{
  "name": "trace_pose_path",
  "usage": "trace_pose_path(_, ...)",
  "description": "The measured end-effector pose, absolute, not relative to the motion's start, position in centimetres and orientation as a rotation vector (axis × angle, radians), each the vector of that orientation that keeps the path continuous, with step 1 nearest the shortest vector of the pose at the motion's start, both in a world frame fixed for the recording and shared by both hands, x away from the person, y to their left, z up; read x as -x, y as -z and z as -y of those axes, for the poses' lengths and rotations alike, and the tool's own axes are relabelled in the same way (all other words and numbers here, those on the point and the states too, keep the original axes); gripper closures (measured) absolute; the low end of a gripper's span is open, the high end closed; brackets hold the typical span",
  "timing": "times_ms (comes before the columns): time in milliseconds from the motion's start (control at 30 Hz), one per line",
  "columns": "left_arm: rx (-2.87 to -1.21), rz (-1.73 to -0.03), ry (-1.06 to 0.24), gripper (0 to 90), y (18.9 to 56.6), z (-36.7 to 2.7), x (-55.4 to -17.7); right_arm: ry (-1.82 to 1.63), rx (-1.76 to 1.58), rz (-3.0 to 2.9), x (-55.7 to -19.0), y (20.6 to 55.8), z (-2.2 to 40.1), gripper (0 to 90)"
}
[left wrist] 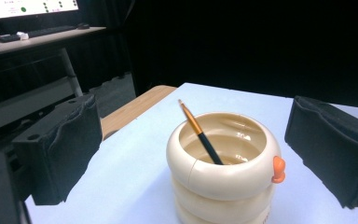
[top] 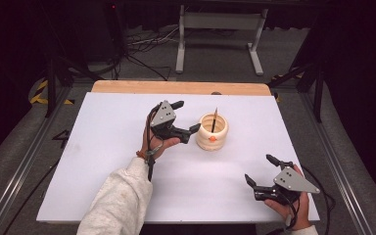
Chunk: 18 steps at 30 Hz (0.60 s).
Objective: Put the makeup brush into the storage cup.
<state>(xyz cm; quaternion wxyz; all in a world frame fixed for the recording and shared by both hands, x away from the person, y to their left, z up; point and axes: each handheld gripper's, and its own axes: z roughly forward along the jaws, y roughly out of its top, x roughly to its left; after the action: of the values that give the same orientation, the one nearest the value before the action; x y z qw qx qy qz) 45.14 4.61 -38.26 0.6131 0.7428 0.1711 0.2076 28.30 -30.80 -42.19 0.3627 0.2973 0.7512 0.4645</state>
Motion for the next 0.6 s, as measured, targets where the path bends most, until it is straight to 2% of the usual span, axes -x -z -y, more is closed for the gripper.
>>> trace_pose_path(600,-1.722,-0.379,-0.511,4.8,37.9,-6.3,-44.5,-1.196,-0.759,-1.927,-28.2,42.1,30.8,8.4)
